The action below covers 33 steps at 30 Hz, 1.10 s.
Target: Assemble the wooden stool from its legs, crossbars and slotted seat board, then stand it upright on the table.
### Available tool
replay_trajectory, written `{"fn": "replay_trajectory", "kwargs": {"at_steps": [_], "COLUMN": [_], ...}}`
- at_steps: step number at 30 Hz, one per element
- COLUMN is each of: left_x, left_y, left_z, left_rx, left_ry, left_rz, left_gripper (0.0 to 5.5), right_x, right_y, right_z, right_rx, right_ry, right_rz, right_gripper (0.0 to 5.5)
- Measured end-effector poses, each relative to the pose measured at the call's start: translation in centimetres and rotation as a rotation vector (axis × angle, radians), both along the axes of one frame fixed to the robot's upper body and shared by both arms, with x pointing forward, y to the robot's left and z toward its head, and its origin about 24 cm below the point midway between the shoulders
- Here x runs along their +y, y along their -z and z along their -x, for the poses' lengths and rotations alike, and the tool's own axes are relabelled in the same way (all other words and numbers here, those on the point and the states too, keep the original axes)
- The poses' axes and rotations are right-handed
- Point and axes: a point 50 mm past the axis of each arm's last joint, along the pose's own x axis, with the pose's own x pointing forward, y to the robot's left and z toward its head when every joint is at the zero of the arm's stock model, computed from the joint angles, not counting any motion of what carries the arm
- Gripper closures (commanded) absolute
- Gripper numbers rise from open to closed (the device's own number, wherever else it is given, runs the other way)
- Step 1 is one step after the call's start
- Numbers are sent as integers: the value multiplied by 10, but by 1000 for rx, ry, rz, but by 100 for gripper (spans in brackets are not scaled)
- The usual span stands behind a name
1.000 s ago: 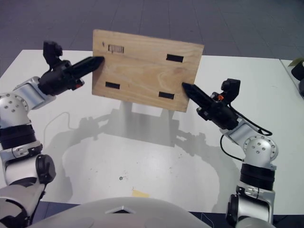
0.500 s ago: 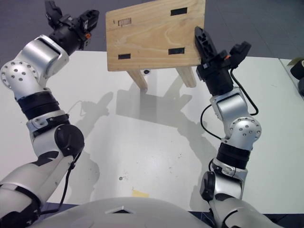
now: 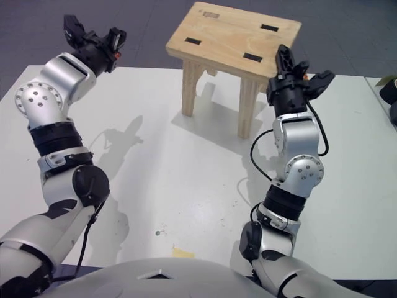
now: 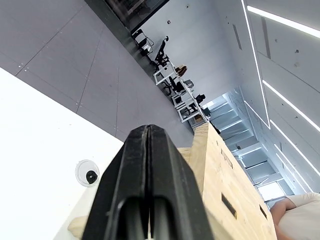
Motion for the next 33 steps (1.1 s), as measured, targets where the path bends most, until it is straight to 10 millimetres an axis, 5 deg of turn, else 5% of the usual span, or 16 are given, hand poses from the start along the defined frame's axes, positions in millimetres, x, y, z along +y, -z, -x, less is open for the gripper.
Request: {"fn": "replay_trajectory", "kwargs": {"at_steps": [5,13,17,21,25,33], "left_x": [-4,-14,-17,0,-2,-6], "left_y": [-6,-11,-1,-11,8,26], "left_z": [8,23,31,45,60,71], "left_rx": [-61,-210,-251,-452,-478,-508], "left_ry": [12,43,9,-207,-243,-330], "left_rz": [-15,-187,-283,-406,-499,-718], "left_gripper": [525,382,309,250,174,41], "right_x": [11,25,14,-1,-13,-56], "right_y": [2,17,25,31,34,75], "right_z": [3,13,23,55,68,53], "right_rx": [39,-17,-117,-310,-367,-53], "right_ry": [-17,-93,-127,-272,-315,-16], "right_rz": [86,282,316,275,294,669], "right_gripper": [351,199,127,70,10,10]}}
